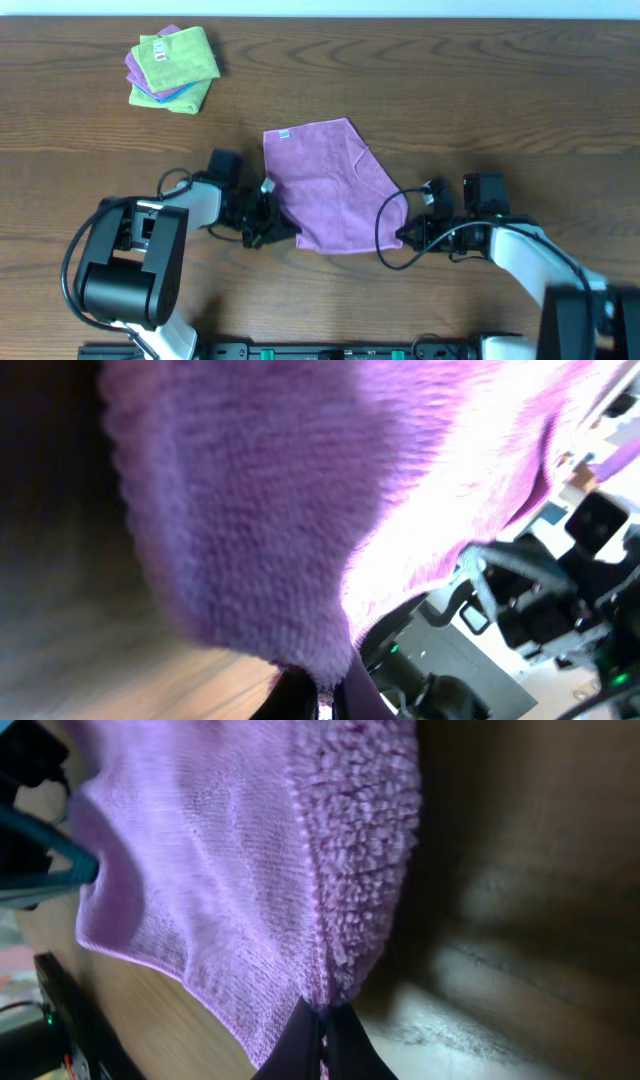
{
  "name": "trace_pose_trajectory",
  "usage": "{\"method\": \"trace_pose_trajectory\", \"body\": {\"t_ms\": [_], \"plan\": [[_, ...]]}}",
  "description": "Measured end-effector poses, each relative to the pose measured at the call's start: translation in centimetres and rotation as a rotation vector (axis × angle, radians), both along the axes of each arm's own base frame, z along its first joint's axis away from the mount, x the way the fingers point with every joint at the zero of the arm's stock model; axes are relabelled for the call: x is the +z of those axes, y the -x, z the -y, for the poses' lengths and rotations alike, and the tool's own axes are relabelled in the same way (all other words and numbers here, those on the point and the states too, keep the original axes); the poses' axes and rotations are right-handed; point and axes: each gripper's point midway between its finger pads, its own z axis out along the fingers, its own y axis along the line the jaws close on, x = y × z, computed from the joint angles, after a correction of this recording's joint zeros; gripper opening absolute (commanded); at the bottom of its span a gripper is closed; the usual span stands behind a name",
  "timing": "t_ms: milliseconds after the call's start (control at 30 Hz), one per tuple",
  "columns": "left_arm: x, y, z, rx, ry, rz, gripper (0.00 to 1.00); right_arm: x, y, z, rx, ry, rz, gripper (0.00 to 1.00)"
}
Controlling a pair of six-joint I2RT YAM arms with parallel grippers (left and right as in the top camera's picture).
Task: Fold the cloth
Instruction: 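Lift the cloth with both grippers and swing it forward, then lower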
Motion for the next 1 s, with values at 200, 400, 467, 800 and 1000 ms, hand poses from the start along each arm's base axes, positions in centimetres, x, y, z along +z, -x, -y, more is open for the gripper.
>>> {"method": "trace_pose_trajectory", "body": {"t_ms": [200, 400, 467, 800, 1000], "plan": [[3.9, -5.3, 1.2, 0.009, 0.058, 0.137, 0.06, 5.9, -3.1, 0.1, -0.046, -0.007, 0.212, 0.01], [10.8, -12.2, 2.6, 0.042, 0.122, 0.32, 0.06, 13.1, -7.8, 0.1, -0.108, -0.049, 0.464, 0.01], [14.2, -15.0, 2.8, 0.064, 0.144, 0.415, 0.06, 15.8, -9.7, 0.4, -0.138, -0.054, 0.546, 0.01], [27.9, -23.0, 1.1, 0.186, 0.136, 0.789, 0.06, 23.6, -17.2, 1.2, -0.207, -0.027, 0.719, 0.01], [26.0, -24.6, 0.9, 0.214, 0.094, 0.787, 0.06, 21.6, -20.5, 1.5, -0.213, 0.015, 0.681, 0.01]]}}
